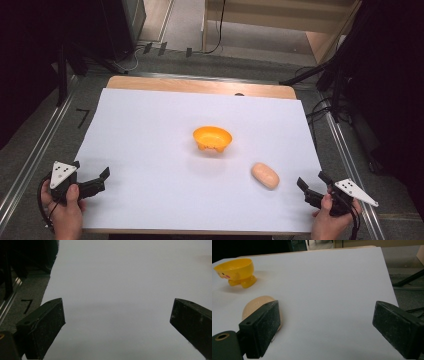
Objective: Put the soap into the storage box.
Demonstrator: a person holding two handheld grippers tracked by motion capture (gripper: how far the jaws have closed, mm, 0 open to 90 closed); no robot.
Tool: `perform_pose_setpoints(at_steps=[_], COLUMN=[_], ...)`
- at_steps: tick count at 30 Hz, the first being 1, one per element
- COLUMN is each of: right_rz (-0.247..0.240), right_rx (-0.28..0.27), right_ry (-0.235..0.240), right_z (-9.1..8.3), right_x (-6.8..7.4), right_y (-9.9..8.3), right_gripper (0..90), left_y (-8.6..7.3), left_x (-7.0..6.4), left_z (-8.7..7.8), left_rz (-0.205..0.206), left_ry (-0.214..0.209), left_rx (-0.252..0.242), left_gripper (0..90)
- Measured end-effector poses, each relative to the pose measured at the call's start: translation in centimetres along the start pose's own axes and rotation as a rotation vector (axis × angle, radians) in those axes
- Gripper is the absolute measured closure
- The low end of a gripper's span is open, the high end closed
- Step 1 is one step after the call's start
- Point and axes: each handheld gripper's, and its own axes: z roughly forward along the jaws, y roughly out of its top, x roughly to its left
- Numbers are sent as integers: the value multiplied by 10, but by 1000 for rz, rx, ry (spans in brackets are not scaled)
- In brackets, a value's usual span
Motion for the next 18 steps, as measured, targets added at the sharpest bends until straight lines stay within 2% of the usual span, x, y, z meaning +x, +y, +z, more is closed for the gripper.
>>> perform_pose_setpoints(at_steps=[4,7,12,18], right_rz=[-14,-18,-52,-107], right_rx=[8,12,20,92], right_ry=[9,3,-15,-20], right_z=[1,1,2,1], right_x=[1,2,6,8], right_y=[0,0,1,7], right_gripper=[87,88,101,128], left_y=[0,0,0,0], left_x=[0,0,0,-1], left_z=[0,0,0,1], left_rz=[2,0,3,8], left_ry=[1,-1,1,-1], left_rx=[2,1,3,5], left_gripper=[1,1,1,1])
